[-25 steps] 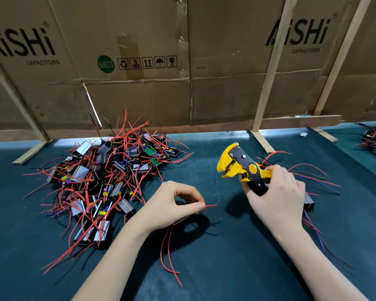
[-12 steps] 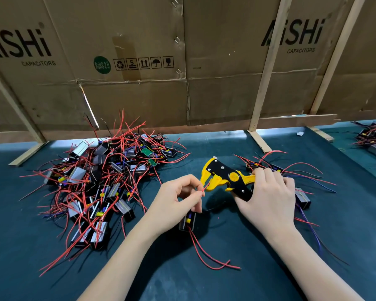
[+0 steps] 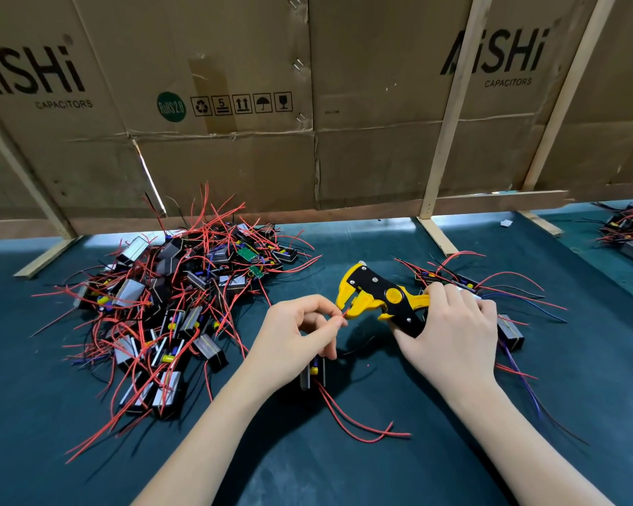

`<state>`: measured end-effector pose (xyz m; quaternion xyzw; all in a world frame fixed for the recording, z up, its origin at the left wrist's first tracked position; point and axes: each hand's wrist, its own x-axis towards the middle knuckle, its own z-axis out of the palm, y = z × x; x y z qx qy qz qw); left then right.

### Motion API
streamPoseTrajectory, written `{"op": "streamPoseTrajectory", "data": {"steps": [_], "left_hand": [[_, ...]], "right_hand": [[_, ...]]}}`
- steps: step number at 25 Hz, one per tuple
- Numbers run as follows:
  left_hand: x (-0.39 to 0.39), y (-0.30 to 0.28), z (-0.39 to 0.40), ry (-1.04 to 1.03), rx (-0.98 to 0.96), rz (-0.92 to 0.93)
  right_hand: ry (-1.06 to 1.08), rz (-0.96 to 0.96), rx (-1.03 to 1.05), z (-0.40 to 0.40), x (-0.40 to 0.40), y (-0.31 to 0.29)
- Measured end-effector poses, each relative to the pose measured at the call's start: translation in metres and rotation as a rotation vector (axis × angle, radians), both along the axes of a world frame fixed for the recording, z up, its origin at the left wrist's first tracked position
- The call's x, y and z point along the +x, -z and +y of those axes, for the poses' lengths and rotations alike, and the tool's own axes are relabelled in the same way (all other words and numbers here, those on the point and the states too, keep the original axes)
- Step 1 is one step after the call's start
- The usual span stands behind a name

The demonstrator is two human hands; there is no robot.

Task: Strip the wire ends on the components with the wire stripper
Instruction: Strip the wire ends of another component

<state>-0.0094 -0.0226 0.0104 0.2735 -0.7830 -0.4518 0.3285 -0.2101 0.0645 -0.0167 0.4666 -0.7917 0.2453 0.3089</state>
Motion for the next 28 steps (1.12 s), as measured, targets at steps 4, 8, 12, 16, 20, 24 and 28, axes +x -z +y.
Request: {"op": "streamPoseTrajectory", "data": {"steps": [4, 8, 12, 16, 20, 24, 28], "left_hand": [[-0.001, 0.002, -0.002, 0.032, 0.046, 0.062], [-0.004, 0.009, -0.003, 0.044, 0.095, 0.087], [-0.005, 0.011, -0.004, 0.077, 0.132, 0.12], [-0.006, 0.011, -0.004, 0.086, 0.153, 0.14], [-0.006, 0.012, -0.002, 0.092, 0.177, 0.15], [-0.005, 0.01, -0.001, 0.084, 0.179, 0.17], [-0.006, 0.011, -0.002, 0.05, 0.132, 0.108]], "right_hand": [[-0.012, -0.014, -0.001, 0.001, 0.0, -0.002], [-0.027, -0.015, -0.006, 0.001, -0.001, -0.003], [-0.021, -0.004, -0.001, 0.001, -0.003, -0.004], [-0.02, -0.001, 0.0, 0.0, -0.003, -0.003], [-0.001, 0.012, 0.006, -0.001, -0.004, -0.002], [0.007, -0.006, 0.02, -0.002, -0.003, 0.0], [0.001, 0.005, 0.023, -0.001, -0.004, 0.001]]}}
